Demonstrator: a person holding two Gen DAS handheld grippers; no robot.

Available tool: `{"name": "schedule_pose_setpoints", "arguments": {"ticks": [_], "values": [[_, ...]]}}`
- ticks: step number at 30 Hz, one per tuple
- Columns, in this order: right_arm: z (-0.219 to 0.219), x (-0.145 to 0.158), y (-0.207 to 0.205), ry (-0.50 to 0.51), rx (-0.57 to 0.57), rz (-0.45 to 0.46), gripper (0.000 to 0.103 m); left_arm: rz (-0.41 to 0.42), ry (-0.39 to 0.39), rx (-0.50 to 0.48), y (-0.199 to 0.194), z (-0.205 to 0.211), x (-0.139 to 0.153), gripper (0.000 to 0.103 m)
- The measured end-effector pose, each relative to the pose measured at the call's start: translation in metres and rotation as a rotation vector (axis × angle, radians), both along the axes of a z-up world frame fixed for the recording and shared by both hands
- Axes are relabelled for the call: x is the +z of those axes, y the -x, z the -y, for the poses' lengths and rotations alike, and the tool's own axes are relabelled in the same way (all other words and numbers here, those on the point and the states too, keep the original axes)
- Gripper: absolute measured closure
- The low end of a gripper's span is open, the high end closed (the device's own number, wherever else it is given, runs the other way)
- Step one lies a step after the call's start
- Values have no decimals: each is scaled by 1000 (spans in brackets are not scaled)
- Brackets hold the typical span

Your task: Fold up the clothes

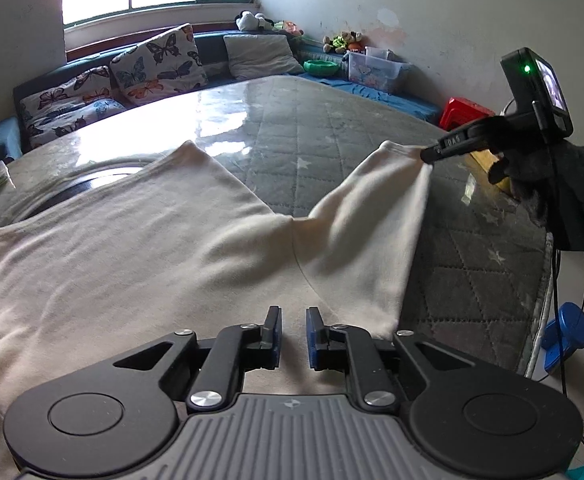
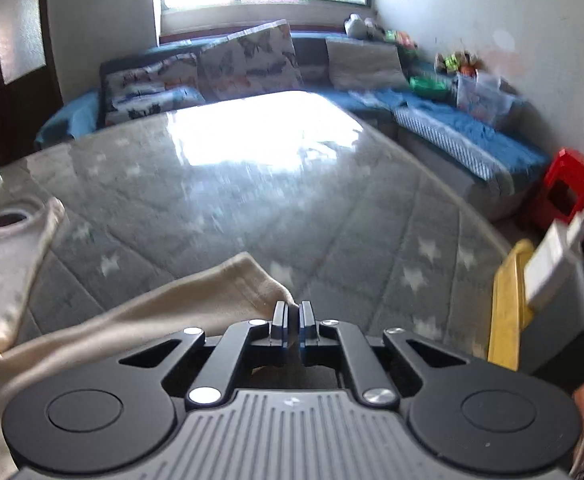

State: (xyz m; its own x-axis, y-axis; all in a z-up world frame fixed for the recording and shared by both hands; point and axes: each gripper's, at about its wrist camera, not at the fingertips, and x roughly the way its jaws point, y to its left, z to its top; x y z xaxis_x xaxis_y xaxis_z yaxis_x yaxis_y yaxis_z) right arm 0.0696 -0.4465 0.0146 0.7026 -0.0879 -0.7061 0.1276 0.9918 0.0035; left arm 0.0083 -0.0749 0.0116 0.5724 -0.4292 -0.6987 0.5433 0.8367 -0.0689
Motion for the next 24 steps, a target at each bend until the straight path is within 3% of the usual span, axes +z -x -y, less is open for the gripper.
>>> {"name": "schedule_pose_setpoints", "arguments": {"ticks": [4,7,11,19,24], "values": [[-1,10,11,-24,9,38,99,-5,-1,-9,1,0,-2,88],[-8,32,18,-29,49,95,99,2,6,9,2,-6,0,82],[-30,68,28,-31,141,161,99,15,16,40,2,-17,5,82],[-107,117,42,-87,408,234,99,41,35,147,9,-55,13,82],[-176,128,42,-109,606,226,99,52,52,246,17,-90,17,82]]}}
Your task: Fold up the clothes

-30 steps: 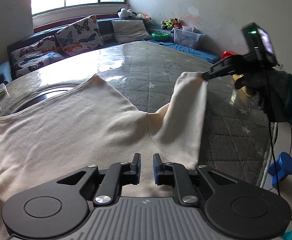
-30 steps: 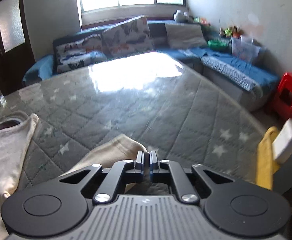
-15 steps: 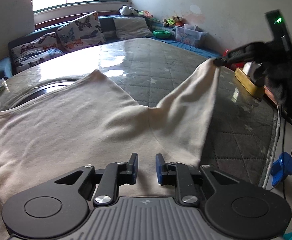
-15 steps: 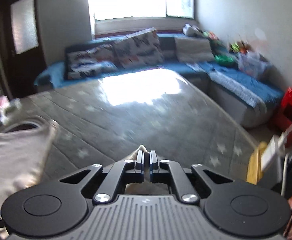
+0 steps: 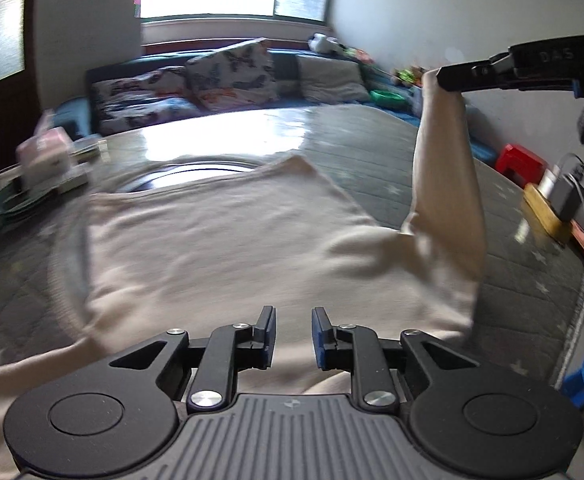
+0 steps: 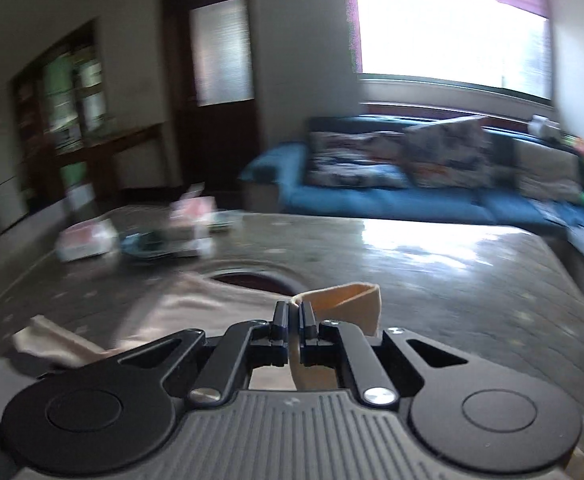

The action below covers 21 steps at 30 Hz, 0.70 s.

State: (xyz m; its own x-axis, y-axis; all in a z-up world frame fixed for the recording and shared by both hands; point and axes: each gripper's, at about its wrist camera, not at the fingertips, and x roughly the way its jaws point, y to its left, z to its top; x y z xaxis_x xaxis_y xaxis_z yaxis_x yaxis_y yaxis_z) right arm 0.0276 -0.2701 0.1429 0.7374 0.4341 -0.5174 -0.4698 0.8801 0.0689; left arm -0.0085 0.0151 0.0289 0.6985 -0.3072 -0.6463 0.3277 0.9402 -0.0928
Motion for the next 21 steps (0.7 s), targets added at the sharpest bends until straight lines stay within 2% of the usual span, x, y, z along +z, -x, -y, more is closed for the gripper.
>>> {"name": "schedule_pose_setpoints", "arguments": {"ticks": [4,6,10,12,16,17,19,21], "values": [[-53,-5,1,9,130,-18,99,12,-5,65,9,-24,2,81],[-75,-11,2,6,179,-34,99,18,-8,94,15,-32,3,76],[-102,-29,8,-4,251,-95,98,22,-17,132,24,-46,1,75],[-114,-39,11,-9,283,-129,93,12,-16,148,27,-50,-2,75],[-108,-41,15,14,290,-135,93,4,-5,164,30,-56,-4,73],[-105,-41,16,20,288,-134,93,7,-3,162,32,-57,-3,71],[-91,-40,13,59,254,-125,92,14,-2,159,32,-55,-1,58],[-75,-42,9,93,224,-137,89,26,-3,149,31,-51,1,55]]}}
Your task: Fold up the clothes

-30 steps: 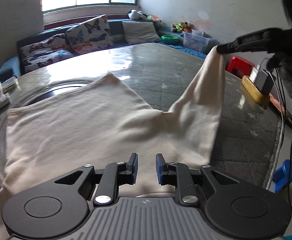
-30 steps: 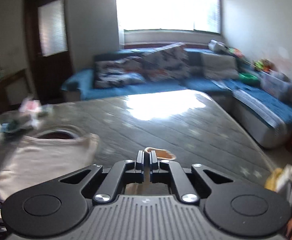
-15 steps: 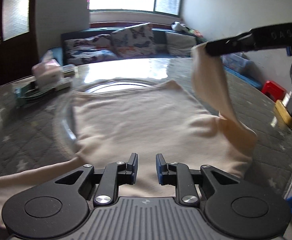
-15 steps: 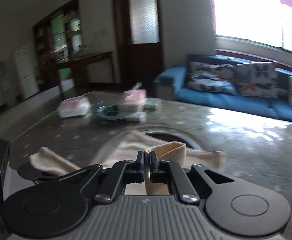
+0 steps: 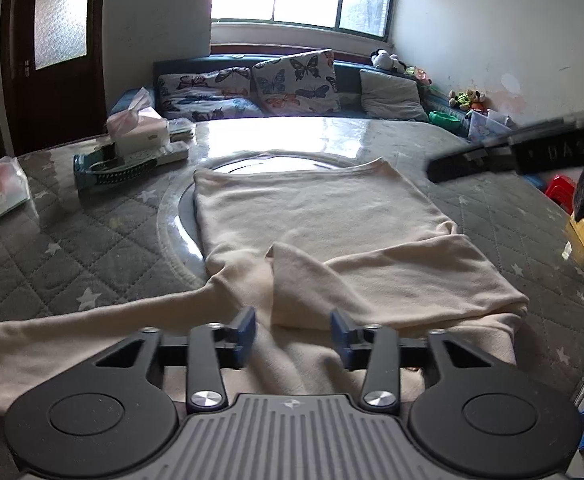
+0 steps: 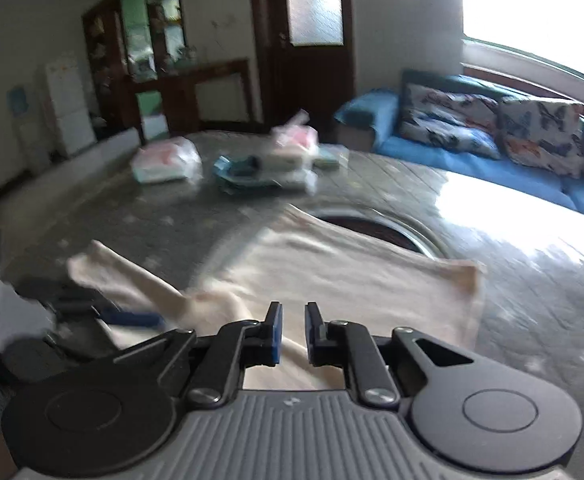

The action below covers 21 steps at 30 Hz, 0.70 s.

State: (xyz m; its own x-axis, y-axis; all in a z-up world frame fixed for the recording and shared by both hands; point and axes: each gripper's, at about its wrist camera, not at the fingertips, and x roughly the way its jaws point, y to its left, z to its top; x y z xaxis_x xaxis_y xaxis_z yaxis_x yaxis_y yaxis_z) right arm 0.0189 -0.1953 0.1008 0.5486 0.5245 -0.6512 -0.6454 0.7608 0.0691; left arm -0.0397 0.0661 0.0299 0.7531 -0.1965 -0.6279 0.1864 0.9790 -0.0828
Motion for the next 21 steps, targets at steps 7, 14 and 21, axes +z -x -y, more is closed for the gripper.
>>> {"name": "schedule_pose_setpoints", "arguments": {"ticks": [7,14,21], "values": [[57,-31,-6,124,-122,-68,83,8,7,3,-19,11,-2,46],[70,-52,-2,123,-131,-91,83,-4,-9,34,-36,16,-10,58],[57,-58,-12,106,-110,-89,83,-44,6,60,-39,12,-20,65]]}}
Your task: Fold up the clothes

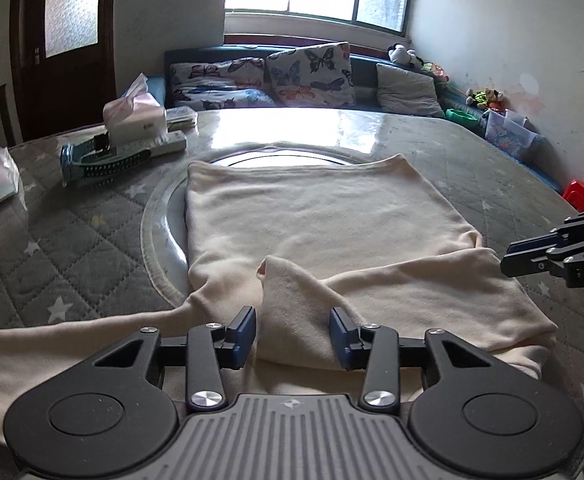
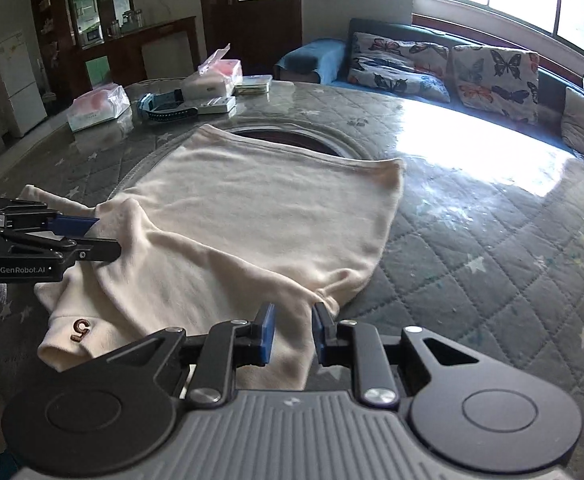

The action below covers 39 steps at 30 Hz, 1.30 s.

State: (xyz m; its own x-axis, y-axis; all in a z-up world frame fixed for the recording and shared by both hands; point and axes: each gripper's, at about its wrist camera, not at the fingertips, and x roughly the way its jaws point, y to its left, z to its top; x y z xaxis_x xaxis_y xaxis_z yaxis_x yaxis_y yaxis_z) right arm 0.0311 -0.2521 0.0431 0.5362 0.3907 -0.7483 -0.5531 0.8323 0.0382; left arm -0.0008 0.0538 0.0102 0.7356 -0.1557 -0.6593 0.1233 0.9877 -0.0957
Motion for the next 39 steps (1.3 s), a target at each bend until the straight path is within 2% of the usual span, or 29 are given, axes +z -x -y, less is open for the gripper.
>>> {"name": "schedule_pose_setpoints", "arguments": {"ticks": [4,10,14,17,21,23,27,31,33,39], "values": [[-9,-5,-3,7,18,1,83,-11,3,-2,1,-2,0,96],[-17,-6,-5,16,44,2,83,16,40,-1,18,-14,17,100],[-28,-10,-6,33,66,-10,83,-24,38,22,23,-25,11,100],[-42,-5,-3,22,113,-3,83,-32,57,46,29,-36,11,95],[-70,2,-2,-9,185,-6,83,12,57,143,43,-56,21,94],[-87,2,0,-4,229,-8,83,22,43,206,51,-71,26,88],[-118,-3,5,2,304,-18,83,38,3,357,68,-103,30,64],[-139,-13,12,18,353,-28,83,38,-26,507,85,-135,30,54],[-146,-18,15,36,372,-28,83,29,-37,574,92,-149,26,52],[-155,-13,17,23,382,-11,83,-29,15,702,101,-181,13,48]]}}
